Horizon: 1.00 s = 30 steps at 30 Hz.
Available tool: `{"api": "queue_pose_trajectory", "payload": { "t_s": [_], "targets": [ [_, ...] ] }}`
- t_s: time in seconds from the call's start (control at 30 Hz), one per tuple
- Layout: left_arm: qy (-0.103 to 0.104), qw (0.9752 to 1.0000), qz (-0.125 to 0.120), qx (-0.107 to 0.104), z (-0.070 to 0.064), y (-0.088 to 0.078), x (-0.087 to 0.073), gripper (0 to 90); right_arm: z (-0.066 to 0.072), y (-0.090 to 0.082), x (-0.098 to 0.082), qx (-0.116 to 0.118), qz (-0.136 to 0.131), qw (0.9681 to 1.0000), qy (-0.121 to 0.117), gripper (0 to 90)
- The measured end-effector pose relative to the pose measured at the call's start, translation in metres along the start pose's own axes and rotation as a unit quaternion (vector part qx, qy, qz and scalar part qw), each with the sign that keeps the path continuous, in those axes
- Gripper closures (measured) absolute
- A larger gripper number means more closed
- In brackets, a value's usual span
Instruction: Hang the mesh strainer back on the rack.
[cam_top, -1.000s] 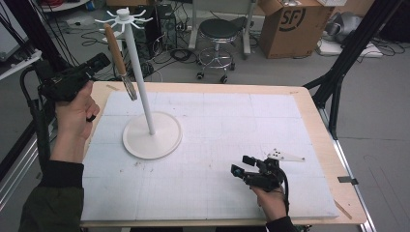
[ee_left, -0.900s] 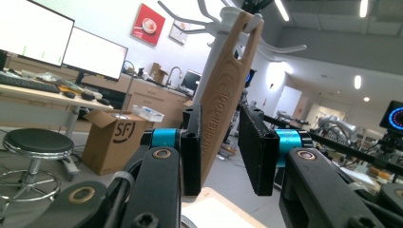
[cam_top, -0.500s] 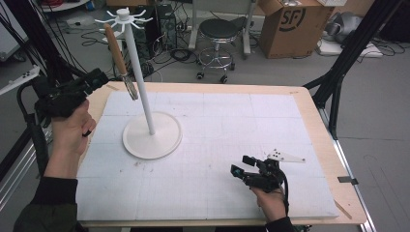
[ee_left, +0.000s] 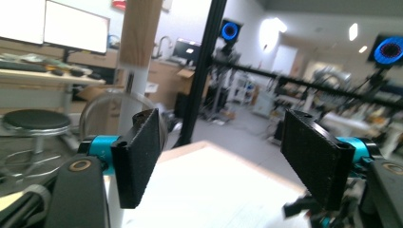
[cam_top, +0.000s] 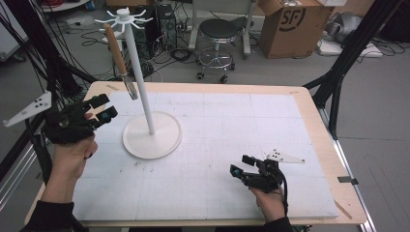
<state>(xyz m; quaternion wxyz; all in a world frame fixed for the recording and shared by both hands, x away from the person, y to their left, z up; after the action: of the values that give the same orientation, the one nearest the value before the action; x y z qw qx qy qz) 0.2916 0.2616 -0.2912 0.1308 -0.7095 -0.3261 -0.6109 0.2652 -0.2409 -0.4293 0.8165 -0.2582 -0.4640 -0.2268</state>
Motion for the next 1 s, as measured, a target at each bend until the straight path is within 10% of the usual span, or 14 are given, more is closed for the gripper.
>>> {"api": "queue_pose_trajectory", "payload": {
  "t_s": [1.0],
  "targets": [
    [-0.048, 0.9979, 0.039, -0.021, -0.005, -0.016, -0.090, 27.0, 0.002, 0.001, 0.000, -0.004, -0.007, 0.9998, -0.017, 18.8]
  ]
}}
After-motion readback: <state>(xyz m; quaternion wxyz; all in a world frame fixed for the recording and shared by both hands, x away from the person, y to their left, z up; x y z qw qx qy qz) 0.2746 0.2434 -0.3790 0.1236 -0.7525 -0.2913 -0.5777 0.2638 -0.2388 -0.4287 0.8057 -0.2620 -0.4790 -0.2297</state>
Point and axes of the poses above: each handheld gripper's, and its own axes: y roughly forward along the jaws, x roughly out of its top, z roughly to its left, the point moved 1 cm from there along y, roughly forward along the jaws, and after that the axes turned 6 degrees about -z, right-handed, at the moved point
